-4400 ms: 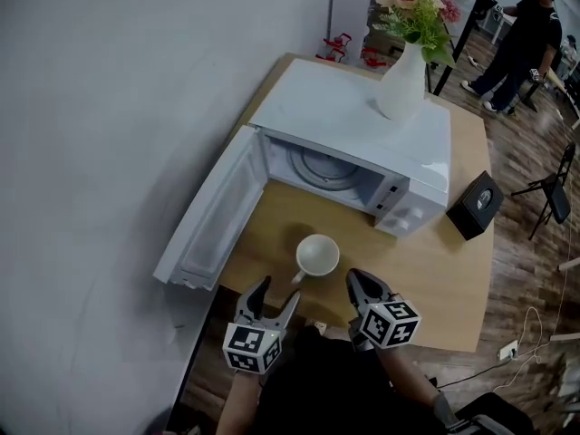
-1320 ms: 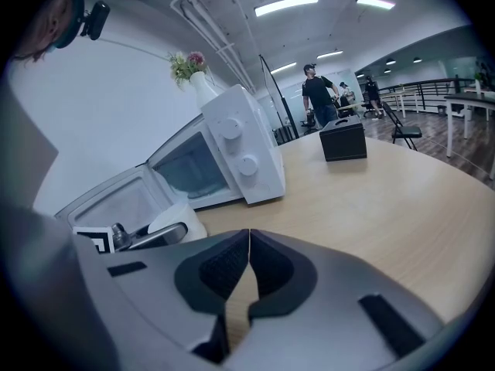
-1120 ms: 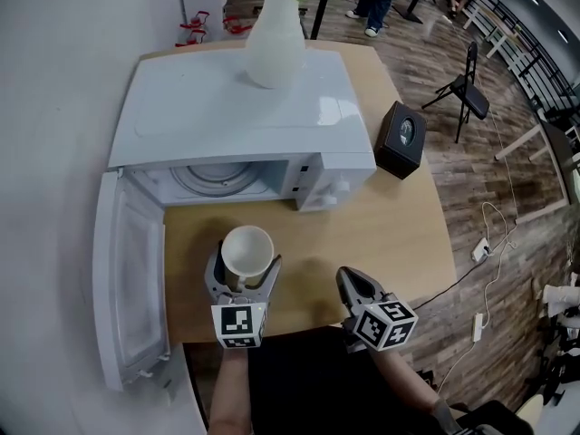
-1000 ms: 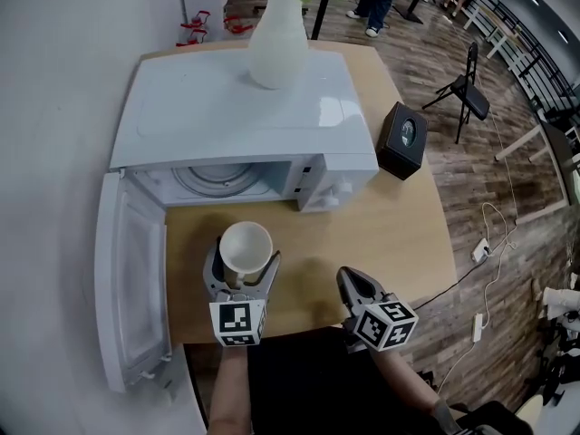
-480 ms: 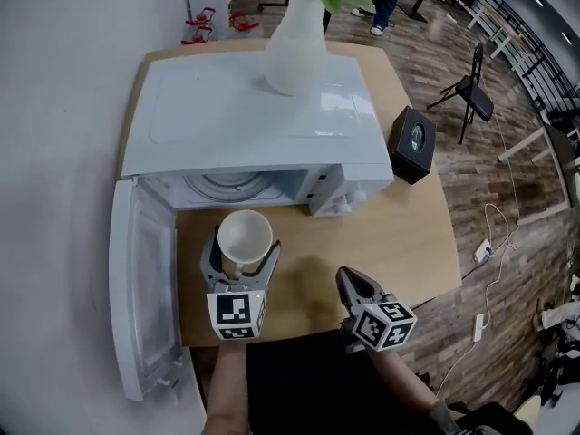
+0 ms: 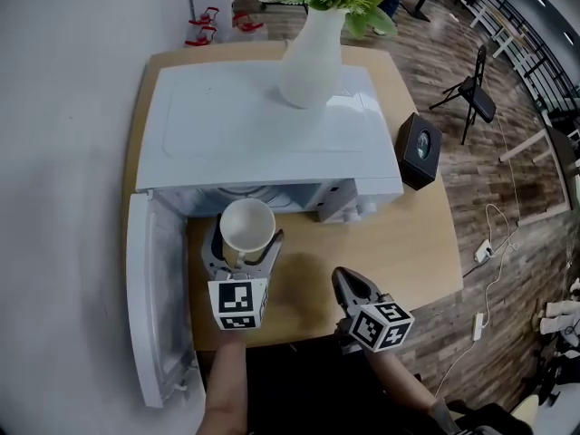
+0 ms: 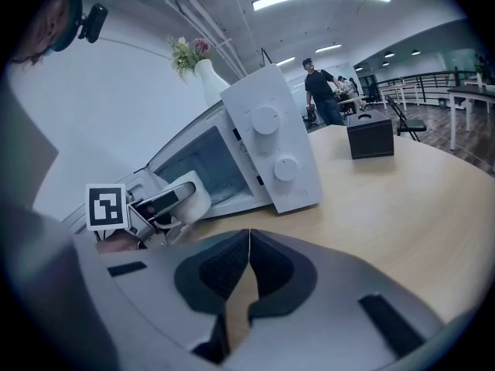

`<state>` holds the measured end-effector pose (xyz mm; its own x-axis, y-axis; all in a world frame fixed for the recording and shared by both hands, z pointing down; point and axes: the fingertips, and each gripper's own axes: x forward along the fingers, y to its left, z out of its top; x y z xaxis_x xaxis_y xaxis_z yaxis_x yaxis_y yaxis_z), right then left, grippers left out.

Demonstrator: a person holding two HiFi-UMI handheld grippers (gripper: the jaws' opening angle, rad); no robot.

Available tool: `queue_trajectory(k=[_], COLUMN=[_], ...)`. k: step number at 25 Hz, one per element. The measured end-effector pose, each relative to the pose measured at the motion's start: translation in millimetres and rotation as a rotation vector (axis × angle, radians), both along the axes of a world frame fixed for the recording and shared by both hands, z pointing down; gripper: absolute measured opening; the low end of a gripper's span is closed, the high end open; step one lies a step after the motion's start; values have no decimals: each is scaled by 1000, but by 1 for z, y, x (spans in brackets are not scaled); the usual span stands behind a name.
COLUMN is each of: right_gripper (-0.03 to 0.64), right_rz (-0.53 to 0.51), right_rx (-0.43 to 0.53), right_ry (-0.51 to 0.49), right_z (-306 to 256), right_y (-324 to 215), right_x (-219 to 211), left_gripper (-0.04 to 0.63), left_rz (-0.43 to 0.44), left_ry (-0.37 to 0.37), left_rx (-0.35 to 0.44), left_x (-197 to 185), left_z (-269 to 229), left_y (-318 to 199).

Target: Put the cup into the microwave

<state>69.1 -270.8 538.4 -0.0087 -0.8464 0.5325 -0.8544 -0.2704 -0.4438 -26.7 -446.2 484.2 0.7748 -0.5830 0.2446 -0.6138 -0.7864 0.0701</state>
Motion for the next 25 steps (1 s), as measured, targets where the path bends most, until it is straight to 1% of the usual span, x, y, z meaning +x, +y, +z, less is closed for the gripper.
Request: queue_trajectory(k=[10,17,25], right_gripper=[-6,-6,-6], right_rz=[15,4,-16], right_rx=[-8,-13,-12], right_ry=[0,2,-2], right_z=[0,2,4], right_y=[-15,-28,-44], right_x=[-4,-11,-18], left_gripper=[479,479,479], left_rz=[14,-11,-24], left_ry=[-6,20,19], left_rx=[5,-8,-3], left_x=[9,14,22], left_z=[-3,-2,4], left_y=[-30,-53,-77])
